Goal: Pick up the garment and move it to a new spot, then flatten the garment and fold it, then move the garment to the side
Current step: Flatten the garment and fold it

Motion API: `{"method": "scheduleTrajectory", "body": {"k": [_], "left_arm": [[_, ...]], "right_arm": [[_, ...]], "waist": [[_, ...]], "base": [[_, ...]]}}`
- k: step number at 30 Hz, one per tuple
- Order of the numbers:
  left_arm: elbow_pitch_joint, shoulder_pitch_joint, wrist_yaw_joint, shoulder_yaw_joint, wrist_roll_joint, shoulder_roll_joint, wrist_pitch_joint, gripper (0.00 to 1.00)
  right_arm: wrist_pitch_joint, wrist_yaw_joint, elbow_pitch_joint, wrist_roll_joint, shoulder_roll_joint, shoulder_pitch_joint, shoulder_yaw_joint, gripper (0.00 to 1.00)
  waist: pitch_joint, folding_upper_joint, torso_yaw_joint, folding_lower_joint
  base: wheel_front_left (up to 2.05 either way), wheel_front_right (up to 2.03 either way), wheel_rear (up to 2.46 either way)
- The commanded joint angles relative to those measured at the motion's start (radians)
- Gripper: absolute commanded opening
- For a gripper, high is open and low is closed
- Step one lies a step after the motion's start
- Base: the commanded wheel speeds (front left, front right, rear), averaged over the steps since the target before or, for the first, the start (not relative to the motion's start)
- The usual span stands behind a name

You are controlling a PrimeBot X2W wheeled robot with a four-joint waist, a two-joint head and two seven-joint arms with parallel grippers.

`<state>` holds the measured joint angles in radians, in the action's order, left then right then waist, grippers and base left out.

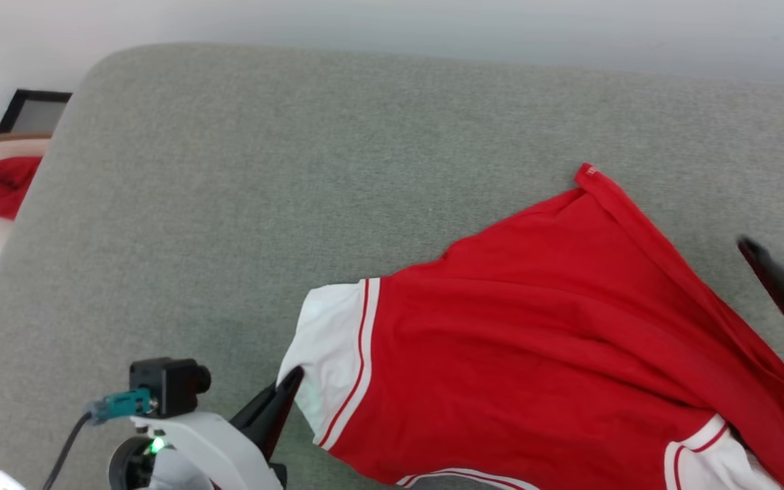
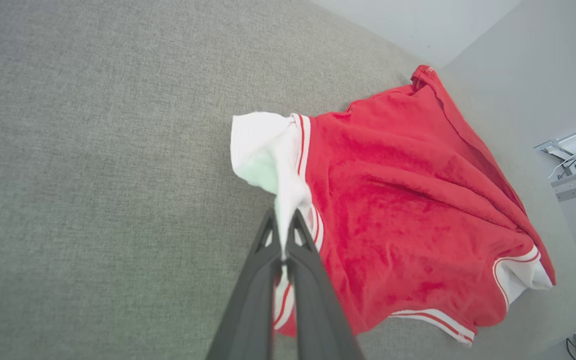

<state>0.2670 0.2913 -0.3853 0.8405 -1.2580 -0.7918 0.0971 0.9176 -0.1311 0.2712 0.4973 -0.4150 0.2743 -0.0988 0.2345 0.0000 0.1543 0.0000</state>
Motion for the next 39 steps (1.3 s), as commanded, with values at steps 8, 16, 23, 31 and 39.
{"method": "scheduleTrajectory", "body": {"k": [8,16,23,31,39], "left_arm": [[-0.029,0.06,0.039,0.028,0.031,0.054,-0.015,0.0],[-0.076,0.109,0.08,0.052,0.05,0.116,-0.02,0.0],[-0.116,0.137,0.117,0.063,0.057,0.16,-0.009,0.0],[-0.159,0.154,0.149,0.07,0.06,0.192,0.0,0.0],[-0.18,0.154,0.157,0.066,0.053,0.201,0.007,0.0]], "right_arm": [[-0.156,0.001,-0.251,0.019,-0.088,0.277,0.233,1.0],[-0.092,0.001,-0.501,0.075,-0.147,0.47,0.399,1.0],[-0.017,0.001,-0.676,0.111,-0.158,0.597,0.511,1.0],[0.141,0.001,-0.862,0.149,-0.126,0.65,0.61,0.36],[0.18,0.001,-0.918,0.166,-0.125,0.7,0.623,0.0]], "waist": [[0.049,0.0,0.08,0.0],[0.107,0.0,0.154,0.0],[0.159,0.0,0.195,0.0],[0.18,0.0,0.219,0.0],[0.18,0.0,0.217,0.0]], "base": [[0.0,0.0,0.0],[0.0,0.0,0.0],[0.0,0.0,0.0],[0.0,0.0,0.0],[0.0,0.0,0.0]]}}
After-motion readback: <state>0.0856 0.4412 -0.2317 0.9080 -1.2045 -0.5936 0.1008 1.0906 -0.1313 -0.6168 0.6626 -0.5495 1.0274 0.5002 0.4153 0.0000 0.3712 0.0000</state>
